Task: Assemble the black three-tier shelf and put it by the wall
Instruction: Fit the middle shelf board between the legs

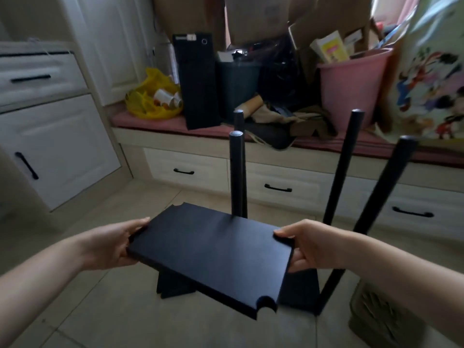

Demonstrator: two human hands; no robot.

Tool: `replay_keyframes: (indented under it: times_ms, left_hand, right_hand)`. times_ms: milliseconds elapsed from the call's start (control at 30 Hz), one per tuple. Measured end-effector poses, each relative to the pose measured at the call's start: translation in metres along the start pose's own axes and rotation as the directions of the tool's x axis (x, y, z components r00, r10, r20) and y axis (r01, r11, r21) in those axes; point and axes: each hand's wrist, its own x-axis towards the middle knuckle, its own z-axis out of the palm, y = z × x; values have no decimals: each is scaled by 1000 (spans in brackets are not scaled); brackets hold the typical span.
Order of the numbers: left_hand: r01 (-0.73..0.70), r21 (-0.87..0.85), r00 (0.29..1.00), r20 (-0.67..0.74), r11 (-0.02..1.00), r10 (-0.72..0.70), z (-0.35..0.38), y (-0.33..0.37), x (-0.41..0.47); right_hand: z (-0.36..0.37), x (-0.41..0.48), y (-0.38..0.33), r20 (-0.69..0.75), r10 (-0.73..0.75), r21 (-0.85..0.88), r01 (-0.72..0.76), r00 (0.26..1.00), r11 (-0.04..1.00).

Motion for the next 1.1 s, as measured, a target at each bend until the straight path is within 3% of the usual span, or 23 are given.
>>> replay_keyframes:
  times_ms: [133, 333, 500, 600, 700, 867, 1100]
  left_hand:
    - [-67, -122, 998, -14, 990, 66, 41, 3, -9]
    - [-67, -187, 993, 81, 980, 83, 86, -4, -23]
    - [-129, -224, 986, 73, 966, 148, 101, -1, -34]
    - [-159, -250, 982, 60, 955, 180, 107, 3, -42]
    - [-220, -280, 969, 45, 935, 242, 108, 9, -52]
    - [-364, -347, 912, 56, 864, 407, 113, 30, -73]
    - [-615, -325, 759, 4, 719, 651, 132, 53, -91]
  right_hand:
    - [-12, -35, -4, -159, -68, 60, 79, 985, 995]
    - [-26, -80, 4, -347, -122, 271, 223, 930, 936]
    - [-27, -105, 13, -327, -124, 321, 234, 937, 918]
    - [-23, -120, 13, -260, -90, 239, 154, 961, 959]
    - [-19, -129, 11, -297, -144, 178, 203, 944, 963]
    - [-15, -138, 1, -466, -303, 68, 375, 831, 924]
    - [-17, -151, -17, -620, -565, -140, 632, 544, 762]
